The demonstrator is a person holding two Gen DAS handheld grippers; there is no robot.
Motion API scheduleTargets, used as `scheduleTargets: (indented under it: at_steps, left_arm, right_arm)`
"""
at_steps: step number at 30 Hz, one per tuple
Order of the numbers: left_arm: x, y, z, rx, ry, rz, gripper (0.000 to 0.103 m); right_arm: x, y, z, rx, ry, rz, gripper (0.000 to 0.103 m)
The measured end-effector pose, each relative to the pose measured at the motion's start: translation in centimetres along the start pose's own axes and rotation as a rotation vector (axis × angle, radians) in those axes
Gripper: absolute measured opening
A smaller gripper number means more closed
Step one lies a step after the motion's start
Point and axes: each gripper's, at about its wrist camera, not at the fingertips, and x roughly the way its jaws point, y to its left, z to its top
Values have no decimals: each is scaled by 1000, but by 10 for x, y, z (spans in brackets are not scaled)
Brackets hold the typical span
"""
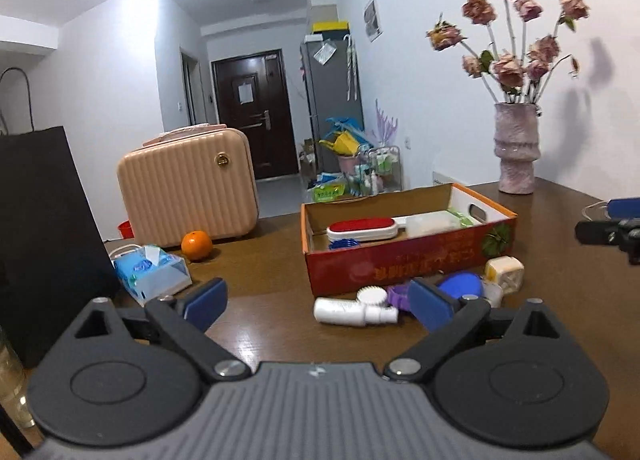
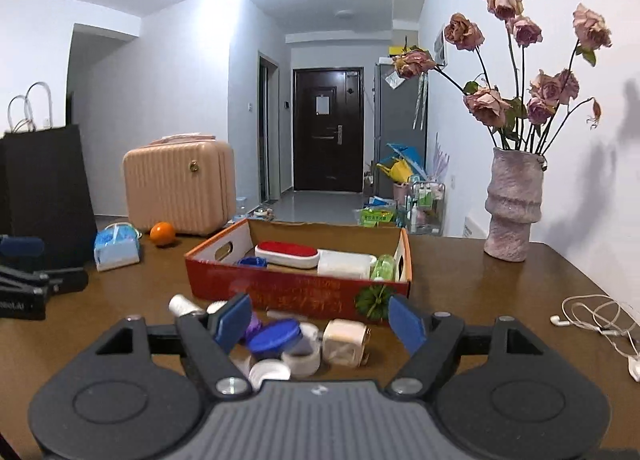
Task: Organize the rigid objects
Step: 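Withdraw both tools from the box toward the remaining caps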
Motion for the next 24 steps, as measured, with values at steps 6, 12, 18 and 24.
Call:
scheduleTargets:
  at_steps: [6,12,18,24]
  left_arm:
    - [-32,-2,-39,-15,-21,-40,101]
    - [-45,-9,-71,-3,7,-75,101]
    - [-26,-8,-76,-70,50,-118,101]
    - [-3,-19,-79,-64,93,-130,101]
  right_arm:
    - [-26,16,-46,17,13,81,77]
    - [-32,23,-79,20,83,92,77]
    - [-13,17,-87,35,136,74,77]
    - [10,8,-80,64,157,76,75]
